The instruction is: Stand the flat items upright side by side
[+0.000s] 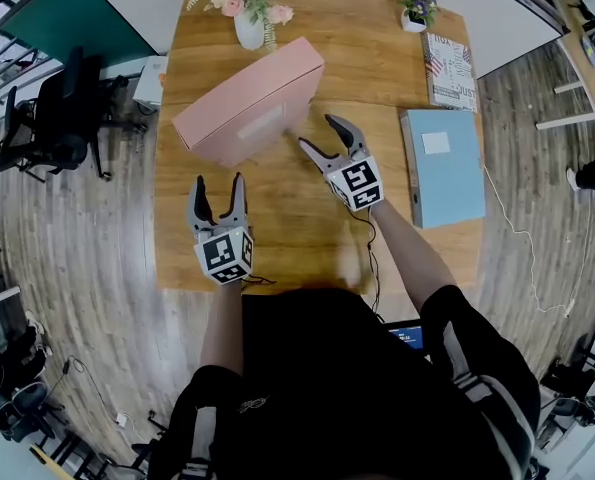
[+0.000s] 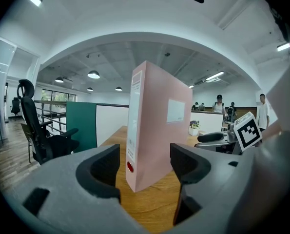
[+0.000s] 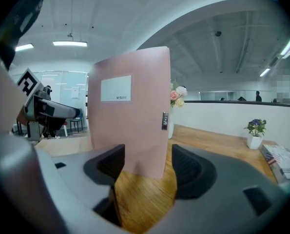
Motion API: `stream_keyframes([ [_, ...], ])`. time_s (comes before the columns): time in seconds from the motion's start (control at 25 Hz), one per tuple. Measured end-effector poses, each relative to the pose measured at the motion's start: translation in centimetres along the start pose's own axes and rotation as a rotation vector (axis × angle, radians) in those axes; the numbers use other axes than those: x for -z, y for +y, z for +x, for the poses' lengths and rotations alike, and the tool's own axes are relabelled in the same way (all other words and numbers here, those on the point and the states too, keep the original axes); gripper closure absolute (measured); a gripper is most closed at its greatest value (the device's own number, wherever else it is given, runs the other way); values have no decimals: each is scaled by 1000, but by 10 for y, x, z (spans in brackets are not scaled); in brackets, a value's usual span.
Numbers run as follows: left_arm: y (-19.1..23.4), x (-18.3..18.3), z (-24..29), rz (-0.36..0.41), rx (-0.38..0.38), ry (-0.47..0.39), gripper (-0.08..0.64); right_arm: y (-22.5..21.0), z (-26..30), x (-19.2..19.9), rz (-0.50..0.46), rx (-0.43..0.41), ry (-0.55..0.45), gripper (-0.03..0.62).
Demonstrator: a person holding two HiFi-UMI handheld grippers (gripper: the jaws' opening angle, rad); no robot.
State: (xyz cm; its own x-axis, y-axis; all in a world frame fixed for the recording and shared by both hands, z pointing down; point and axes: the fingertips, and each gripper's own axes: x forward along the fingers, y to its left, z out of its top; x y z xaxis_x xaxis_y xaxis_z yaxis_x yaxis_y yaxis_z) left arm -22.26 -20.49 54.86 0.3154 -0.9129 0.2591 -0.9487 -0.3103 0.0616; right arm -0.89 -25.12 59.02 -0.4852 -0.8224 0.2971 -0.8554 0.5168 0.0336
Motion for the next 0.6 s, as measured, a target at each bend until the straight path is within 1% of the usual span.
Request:
stream_keyframes([
  [0.24,-10,10,-14,-10,13,28,229,9,-25,1,-2,9,5,295],
  [0.32,-16,14,-19,-20,20,49,229,13,-35,1,-2,13,9,298],
  [0.4,-24,21,-22,-56,46,89,229,19,-45,1,3,20,16,311],
  [0.48,-37,26,-23,-118,90,127,229,26,-55,-3,25,28,21,319],
  [0.56,-51,30,-26,-167,137,156,229,32,-66,-5,84,34,20,327],
  [0.6,-59,32,-28,-173,159,173,229,34,-73,-5,120,38,20,327],
])
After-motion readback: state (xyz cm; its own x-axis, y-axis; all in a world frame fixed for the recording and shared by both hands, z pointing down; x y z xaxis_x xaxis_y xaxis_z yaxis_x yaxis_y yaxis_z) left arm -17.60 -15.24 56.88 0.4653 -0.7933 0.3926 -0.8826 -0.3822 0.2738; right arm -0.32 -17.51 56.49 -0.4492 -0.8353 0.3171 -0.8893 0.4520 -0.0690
